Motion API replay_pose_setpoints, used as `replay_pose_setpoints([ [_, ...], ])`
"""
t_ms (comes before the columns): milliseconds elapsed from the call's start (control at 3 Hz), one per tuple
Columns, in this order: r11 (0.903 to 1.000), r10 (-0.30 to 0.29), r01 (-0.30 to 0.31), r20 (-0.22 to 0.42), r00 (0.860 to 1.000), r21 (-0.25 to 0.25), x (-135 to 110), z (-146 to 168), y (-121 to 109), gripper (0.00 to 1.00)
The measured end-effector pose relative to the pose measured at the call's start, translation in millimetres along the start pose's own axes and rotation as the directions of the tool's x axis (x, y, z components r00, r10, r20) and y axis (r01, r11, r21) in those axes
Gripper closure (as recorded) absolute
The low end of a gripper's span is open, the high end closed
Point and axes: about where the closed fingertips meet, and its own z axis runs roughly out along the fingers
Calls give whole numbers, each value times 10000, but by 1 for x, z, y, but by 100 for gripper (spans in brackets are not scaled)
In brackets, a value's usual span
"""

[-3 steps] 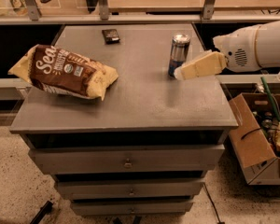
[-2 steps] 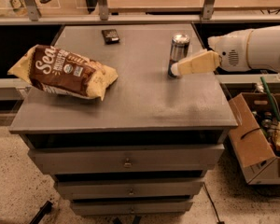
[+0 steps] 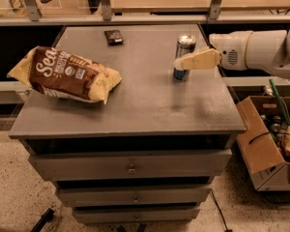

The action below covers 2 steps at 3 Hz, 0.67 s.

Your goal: Move redbull can near brown chip bag

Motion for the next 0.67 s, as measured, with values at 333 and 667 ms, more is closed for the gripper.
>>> replay_pose_setpoints([
  [333, 9997, -169, 172, 207, 9996, -162, -5, 17, -3, 0],
  [667, 9982, -361, 375, 322, 9988, -465, -9, 31, 0, 0],
])
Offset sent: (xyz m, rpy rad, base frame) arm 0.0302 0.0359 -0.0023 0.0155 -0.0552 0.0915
